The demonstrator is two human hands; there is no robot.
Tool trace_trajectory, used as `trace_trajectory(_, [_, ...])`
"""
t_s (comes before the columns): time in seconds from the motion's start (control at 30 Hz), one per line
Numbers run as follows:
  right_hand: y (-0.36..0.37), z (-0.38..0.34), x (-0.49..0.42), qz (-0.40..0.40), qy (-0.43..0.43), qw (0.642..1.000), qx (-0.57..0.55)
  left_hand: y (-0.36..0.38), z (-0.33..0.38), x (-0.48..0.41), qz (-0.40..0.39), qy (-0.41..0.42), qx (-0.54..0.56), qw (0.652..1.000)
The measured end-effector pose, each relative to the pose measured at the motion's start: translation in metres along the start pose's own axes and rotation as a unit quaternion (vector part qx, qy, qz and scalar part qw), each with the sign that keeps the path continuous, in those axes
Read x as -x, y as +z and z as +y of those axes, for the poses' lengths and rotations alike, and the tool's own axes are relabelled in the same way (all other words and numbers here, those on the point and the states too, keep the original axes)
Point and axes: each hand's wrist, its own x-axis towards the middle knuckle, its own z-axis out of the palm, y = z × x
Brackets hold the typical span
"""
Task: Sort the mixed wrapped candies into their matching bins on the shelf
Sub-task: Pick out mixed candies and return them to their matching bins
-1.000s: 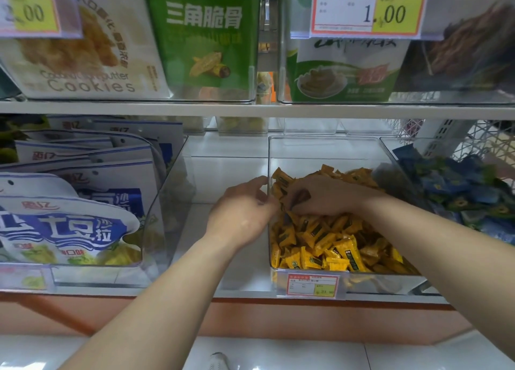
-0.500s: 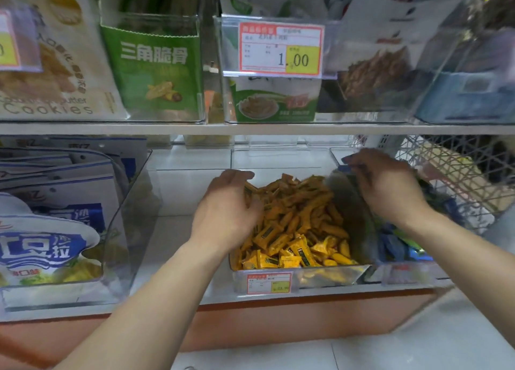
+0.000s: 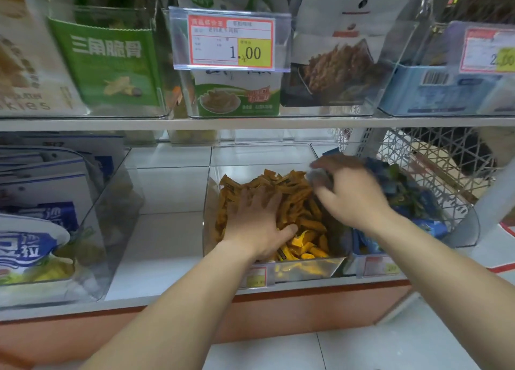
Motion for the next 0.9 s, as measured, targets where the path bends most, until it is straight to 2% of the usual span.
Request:
trace_trajectory(0.1, [0.025,-0.022,-0.014,-0.094,0.002,0.990,-0.103,0.009,-0.006,-0.006,-0.003,-0.065,0.028,0.997])
trace_trajectory(0.27, [0.067,-0.018,-0.056,-0.234,0.173,0.954,-0.067,0.008,-0.015,-0.016,-0.015,-0.200,0.123,0.972])
trace_trajectory(0.47, [0.100,-0.021,-0.085,-0.285,0.192,0.938,-0.046,0.011,-0.021,-0.028,-0.034,-0.257,0.215,0.942])
trace_trajectory(0.6, [0.105,-0.021,-0.098,-0.325,0.208,0.921,-0.052,0.015,-0.019,-0.034,-0.020,-0.279,0.282,0.918])
trace_trajectory(0.7, [0.107,-0.021,-0.098,-0.333,0.199,0.921,-0.041,0.012,-0.025,-0.034,0.003,-0.280,0.381,0.881])
trace_trajectory(0.77, [0.106,-0.017,-0.095,-0.344,0.198,0.917,-0.039,0.010,-0.026,-0.034,0.019,-0.290,0.410,0.864])
trace_trajectory(0.83, [0.104,-0.012,-0.094,-0.344,0.220,0.910,-0.072,0.010,-0.022,-0.033,0.043,-0.294,0.437,0.849])
trace_trajectory(0.9, [0.106,-0.009,-0.094,-0.338,0.244,0.899,-0.133,0.011,-0.020,-0.033,0.060,-0.285,0.497,0.817])
